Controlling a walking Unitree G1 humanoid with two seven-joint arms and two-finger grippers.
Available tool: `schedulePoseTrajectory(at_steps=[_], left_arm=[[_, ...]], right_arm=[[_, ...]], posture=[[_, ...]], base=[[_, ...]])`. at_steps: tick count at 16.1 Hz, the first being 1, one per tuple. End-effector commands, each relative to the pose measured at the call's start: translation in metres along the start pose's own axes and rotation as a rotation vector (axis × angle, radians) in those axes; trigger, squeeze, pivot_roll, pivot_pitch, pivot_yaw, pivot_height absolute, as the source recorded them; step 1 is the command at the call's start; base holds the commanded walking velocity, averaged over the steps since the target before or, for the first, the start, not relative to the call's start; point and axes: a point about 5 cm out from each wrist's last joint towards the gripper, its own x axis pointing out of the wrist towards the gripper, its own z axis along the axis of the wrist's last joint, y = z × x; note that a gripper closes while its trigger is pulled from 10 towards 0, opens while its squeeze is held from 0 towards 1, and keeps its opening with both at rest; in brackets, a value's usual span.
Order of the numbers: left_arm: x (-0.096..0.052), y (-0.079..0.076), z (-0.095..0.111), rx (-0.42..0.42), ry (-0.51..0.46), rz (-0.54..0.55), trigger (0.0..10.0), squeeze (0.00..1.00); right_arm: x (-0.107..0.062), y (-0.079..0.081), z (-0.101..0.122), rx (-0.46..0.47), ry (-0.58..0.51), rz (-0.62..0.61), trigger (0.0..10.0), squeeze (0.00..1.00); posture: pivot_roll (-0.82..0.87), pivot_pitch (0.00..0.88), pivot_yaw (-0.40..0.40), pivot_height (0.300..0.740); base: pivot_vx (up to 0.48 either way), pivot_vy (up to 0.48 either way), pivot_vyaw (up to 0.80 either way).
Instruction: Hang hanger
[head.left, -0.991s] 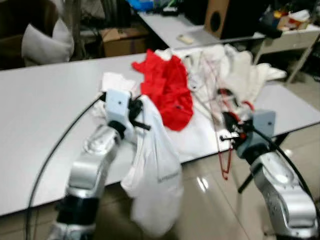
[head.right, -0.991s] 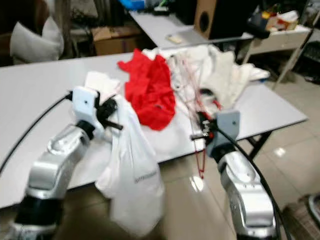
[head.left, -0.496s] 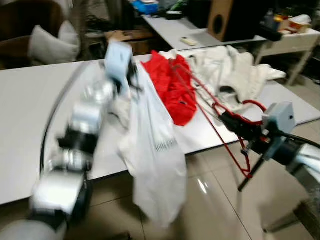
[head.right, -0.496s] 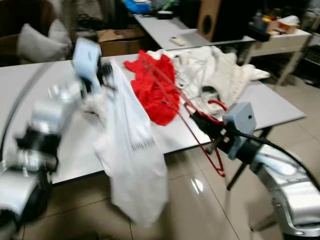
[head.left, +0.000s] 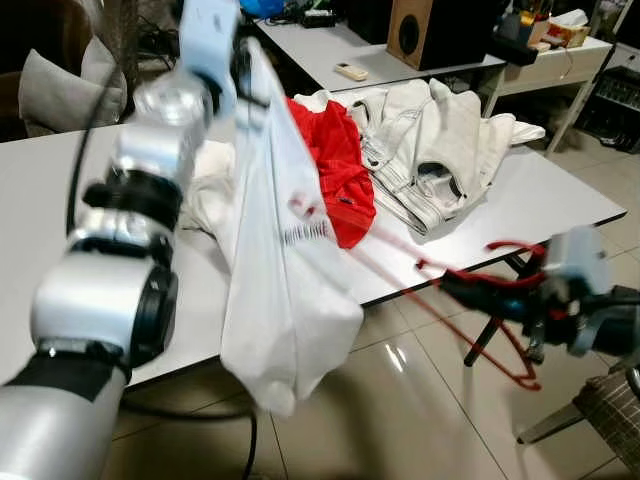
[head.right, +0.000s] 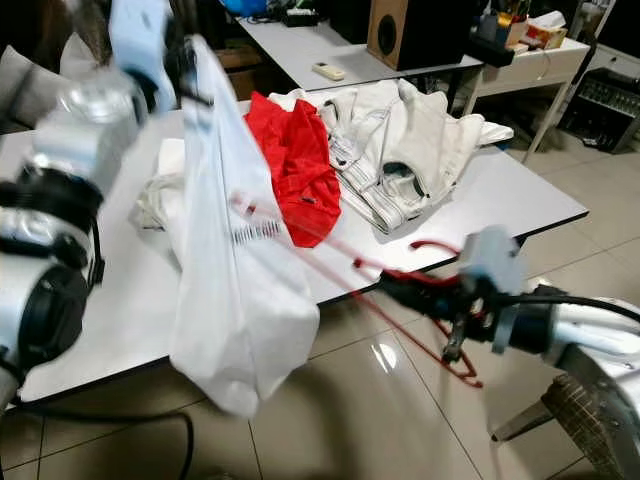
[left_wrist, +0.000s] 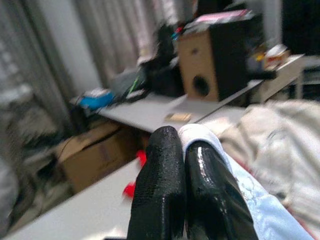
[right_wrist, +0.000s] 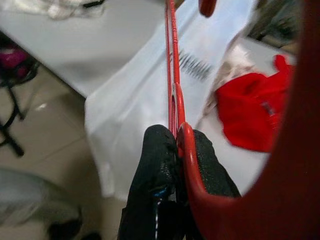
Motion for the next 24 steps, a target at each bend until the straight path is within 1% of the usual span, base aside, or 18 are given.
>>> schedulePoseTrajectory(at_steps=[1,2,3,5,7,8,10,11,12,13,14,15,16,19,20,21,23,24], left_arm=[[0.002,0.003,0.023,-0.007,-0.082,-0.033,10.0,0.00],[0.002,0.003,0.023,-0.007,-0.082,-0.033,10.0,0.00],[0.002,-0.002,0.046,-0.015,-0.152,-0.137,10.0,0.00],[0.000,-0.010,0.065,-0.012,-0.207,-0.246,10.0,0.00],[-0.012,-0.009,0.105,-0.010,-0.339,-0.337,10.0,0.00],[-0.012,-0.009,0.105,-0.010,-0.339,-0.337,10.0,0.00],[-0.022,0.002,0.136,-0.016,-0.452,-0.324,10.0,0.00],[-0.029,0.014,0.154,-0.022,-0.536,-0.273,10.0,0.00],[-0.033,0.020,0.161,-0.031,-0.575,-0.237,10.0,0.00],[-0.038,0.030,0.169,-0.057,-0.617,-0.181,10.0,0.00],[-0.038,0.030,0.169,-0.057,-0.617,-0.181,10.0,0.00],[-0.043,0.036,0.172,-0.085,-0.645,-0.145,10.0,0.00],[-0.044,0.037,0.170,-0.111,-0.654,-0.138,10.0,0.00],[-0.031,0.024,0.142,-0.118,-0.569,-0.131,10.0,0.00],[-0.020,0.012,0.115,-0.100,-0.485,-0.122,10.0,0.00],[-0.016,0.006,0.103,-0.094,-0.449,-0.123,10.0,0.00],[-0.002,-0.019,0.027,-0.022,-0.213,-0.119,10.0,0.00],[-0.001,-0.022,0.012,-0.005,-0.166,-0.111,10.0,0.00]], right_arm=[[0.005,-0.003,0.001,-0.031,0.035,0.025,10.0,0.00],[0.005,-0.003,0.001,-0.031,0.035,0.025,10.0,0.00],[0.016,-0.014,0.003,-0.077,0.075,0.042,10.0,0.00],[0.029,-0.031,0.010,-0.146,0.108,0.044,10.0,0.00],[0.053,-0.080,0.046,-0.309,0.109,-0.079,10.0,0.00],[0.053,-0.080,0.046,-0.309,0.109,-0.079,10.0,0.00],[0.063,-0.108,0.078,-0.426,0.121,-0.136,10.0,0.00],[0.069,-0.132,0.103,-0.543,0.129,-0.279,10.0,0.00],[0.071,-0.146,0.124,-0.617,0.092,-0.440,10.0,0.00],[0.070,-0.161,0.163,-0.654,-0.073,-0.681,10.0,0.00],[0.070,-0.161,0.163,-0.654,-0.073,-0.681,10.0,0.00],[0.073,-0.160,0.186,-0.666,-0.224,-0.716,10.0,0.00],[0.085,-0.156,0.185,-0.687,-0.256,-0.685,10.0,0.00],[0.111,-0.153,0.139,-0.639,-0.171,-0.593,10.0,0.00],[0.122,-0.146,0.103,-0.605,-0.095,-0.496,10.0,0.00],[0.126,-0.143,0.089,-0.587,-0.071,-0.448,10.0,0.00],[0.133,-0.118,0.034,-0.510,-0.020,-0.194,10.0,0.00],[0.133,-0.113,0.028,-0.501,-0.020,-0.157,10.0,0.00]], posture=[[-0.16,0.000,0.031,0.740],[-0.16,0.000,0.031,0.740],[-0.16,0.000,0.021,0.740],[-0.15,0.000,0.013,0.740],[-0.14,0.000,0.001,0.740],[-0.14,0.000,0.001,0.740],[-0.13,0.000,-0.002,0.740],[-0.13,0.000,-0.005,0.740],[-0.13,0.000,-0.005,0.740],[-0.13,0.000,-0.010,0.740],[-0.13,0.000,-0.010,0.740],[-0.12,0.000,-0.016,0.740],[-0.13,0.000,-0.017,0.740],[-0.12,0.000,-0.014,0.740],[-0.12,0.000,-0.012,0.740],[-0.12,0.000,-0.012,0.740],[-0.13,0.000,-0.004,0.740],[-0.13,0.000,-0.001,0.740]], base=[[0.000,0.000,0.00],[0.000,0.000,0.00],[0.000,0.000,0.00],[0.000,0.000,0.00],[0.000,0.000,0.00],[0.000,0.000,0.00],[0.000,0.000,0.00],[0.000,0.000,0.00],[0.000,0.000,0.00],[0.000,0.000,0.00],[0.000,0.000,0.00],[0.000,0.000,0.00],[0.000,0.000,0.00],[0.000,0.000,0.00],[0.000,0.000,0.00],[0.000,0.000,0.00],[0.000,0.000,0.00],[0.000,0.000,0.00]])
